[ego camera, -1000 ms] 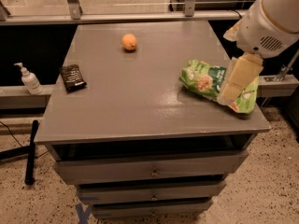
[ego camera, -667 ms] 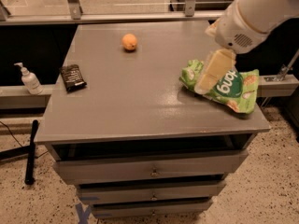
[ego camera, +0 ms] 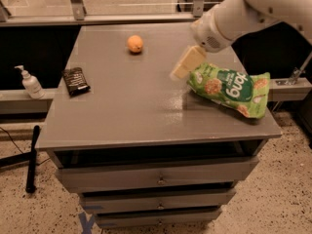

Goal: Move orange near rxbar chocolate

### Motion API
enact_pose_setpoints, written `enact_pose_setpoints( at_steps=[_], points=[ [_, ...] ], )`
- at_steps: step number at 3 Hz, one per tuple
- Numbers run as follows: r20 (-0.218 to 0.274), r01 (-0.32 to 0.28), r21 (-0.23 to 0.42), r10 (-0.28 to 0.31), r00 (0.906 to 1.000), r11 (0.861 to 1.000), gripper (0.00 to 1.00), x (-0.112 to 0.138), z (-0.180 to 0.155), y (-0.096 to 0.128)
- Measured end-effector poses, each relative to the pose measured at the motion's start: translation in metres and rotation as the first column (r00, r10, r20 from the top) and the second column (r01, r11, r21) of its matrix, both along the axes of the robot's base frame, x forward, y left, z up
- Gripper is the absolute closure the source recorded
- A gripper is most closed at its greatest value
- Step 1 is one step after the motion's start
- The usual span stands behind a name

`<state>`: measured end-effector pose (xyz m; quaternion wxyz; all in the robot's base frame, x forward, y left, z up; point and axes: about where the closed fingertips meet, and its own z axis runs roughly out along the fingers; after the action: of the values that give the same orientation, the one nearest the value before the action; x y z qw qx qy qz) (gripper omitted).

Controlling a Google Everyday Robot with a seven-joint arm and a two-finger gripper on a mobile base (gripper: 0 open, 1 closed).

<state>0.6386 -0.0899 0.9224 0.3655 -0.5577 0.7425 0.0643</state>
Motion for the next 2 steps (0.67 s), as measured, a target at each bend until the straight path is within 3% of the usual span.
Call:
enact_pose_setpoints(
  at_steps=[1, 2],
  points=[
    [0.032, 0.023, 0.109, -0.027, 0.9991, 0.994, 0.0, 0.046, -0.007, 0.027],
    [0.021, 0.046, 0.185, -0.051, 0.9985, 0.982, 0.0, 0.086, -0.019, 0.059]
  ],
)
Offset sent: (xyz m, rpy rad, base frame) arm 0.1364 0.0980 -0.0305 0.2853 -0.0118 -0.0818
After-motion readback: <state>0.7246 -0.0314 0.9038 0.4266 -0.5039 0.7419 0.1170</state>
